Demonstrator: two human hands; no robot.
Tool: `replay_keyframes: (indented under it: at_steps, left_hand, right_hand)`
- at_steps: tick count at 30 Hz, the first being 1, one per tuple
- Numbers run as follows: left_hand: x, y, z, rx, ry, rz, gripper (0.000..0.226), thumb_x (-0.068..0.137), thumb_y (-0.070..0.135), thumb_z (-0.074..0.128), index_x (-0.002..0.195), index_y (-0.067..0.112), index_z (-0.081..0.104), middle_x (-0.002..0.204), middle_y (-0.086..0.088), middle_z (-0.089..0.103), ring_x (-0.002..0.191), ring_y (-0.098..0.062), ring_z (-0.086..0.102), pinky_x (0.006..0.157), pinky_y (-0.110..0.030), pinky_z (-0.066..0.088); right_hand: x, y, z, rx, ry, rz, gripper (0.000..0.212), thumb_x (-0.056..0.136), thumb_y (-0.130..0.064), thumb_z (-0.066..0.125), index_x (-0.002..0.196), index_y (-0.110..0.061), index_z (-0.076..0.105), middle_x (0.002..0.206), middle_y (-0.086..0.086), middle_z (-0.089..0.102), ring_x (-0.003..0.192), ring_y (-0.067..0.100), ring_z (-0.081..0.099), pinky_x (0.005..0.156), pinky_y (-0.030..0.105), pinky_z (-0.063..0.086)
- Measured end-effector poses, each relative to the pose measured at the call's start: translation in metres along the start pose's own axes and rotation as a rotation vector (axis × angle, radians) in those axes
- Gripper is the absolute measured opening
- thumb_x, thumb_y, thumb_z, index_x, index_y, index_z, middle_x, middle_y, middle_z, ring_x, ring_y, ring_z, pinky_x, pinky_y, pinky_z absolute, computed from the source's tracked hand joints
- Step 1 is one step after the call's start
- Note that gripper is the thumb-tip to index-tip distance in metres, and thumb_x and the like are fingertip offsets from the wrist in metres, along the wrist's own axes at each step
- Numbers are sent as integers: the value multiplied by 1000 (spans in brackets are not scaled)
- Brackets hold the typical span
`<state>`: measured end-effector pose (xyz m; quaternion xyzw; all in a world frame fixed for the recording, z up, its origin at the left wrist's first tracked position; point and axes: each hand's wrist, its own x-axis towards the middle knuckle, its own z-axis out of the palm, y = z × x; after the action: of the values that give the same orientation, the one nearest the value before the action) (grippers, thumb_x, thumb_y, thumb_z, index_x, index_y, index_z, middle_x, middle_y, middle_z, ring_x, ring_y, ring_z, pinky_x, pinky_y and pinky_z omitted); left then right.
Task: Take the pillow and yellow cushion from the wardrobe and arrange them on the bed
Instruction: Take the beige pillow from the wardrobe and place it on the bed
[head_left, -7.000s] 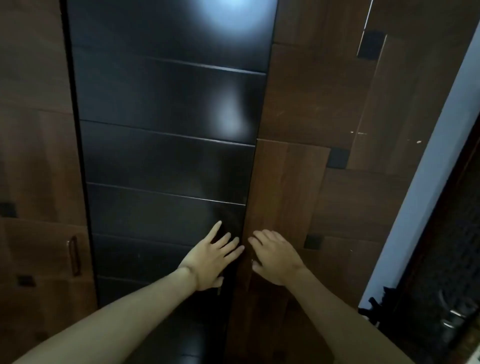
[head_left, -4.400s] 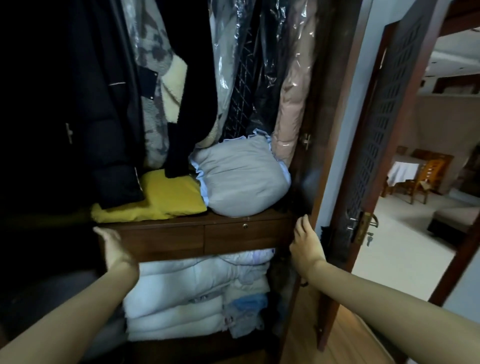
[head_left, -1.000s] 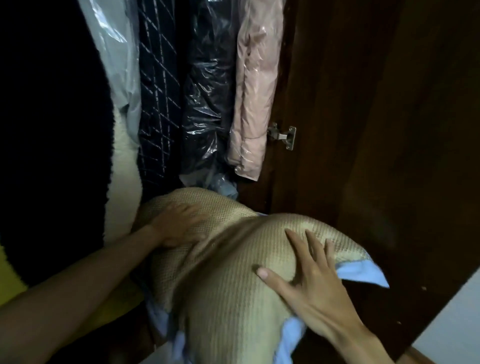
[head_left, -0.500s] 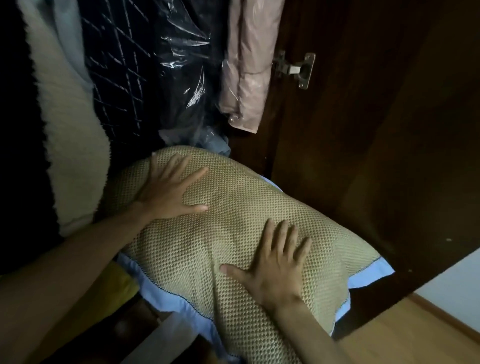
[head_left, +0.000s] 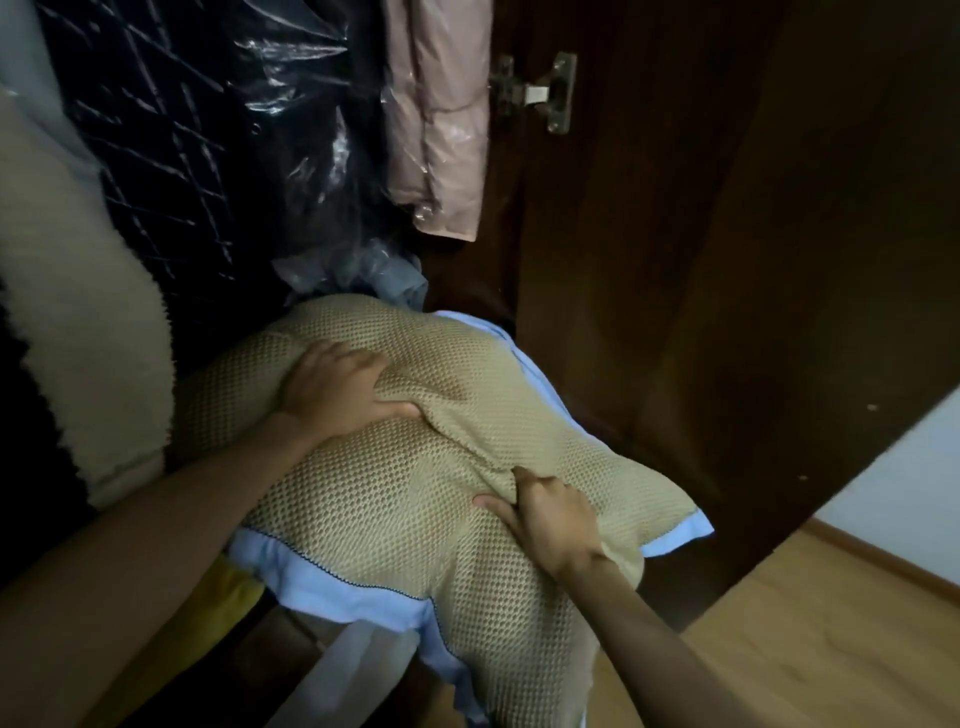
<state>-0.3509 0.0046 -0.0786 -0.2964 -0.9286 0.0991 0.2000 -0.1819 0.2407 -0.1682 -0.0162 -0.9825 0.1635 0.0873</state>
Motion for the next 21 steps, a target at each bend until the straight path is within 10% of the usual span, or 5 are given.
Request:
replay_keyframes:
  at_steps: [7,12,21]
  left_hand:
    - [-2,68,-58,2,167,244,82,74,93,27,59,18,58,51,1,61,43,-23,58,51,-32,46]
    - [-3,204,-124,-87,280,437,77,76,90,35,70,21,68,51,6,60,44,-20,59,51,-27,40]
    - [-52,491,-242,-418,348,743,91,74,95,17,98,28,74,72,6,72,69,-19,69,68,-34,50]
  right_hand:
    - [-73,43,-51,-151,57,18,74,87,-81,34,120,-19,55,93,8,73,85,34,69,65,41,47]
    - [-189,120,-120,-199,59,236,77,74,-96,23,82,-23,45,81,5,70,75,32,68,64,41,49]
    - [-476,218,-251,-440,162,646,73,68,-98,32,71,-26,43,76,3,69,73,30,67,58,37,38]
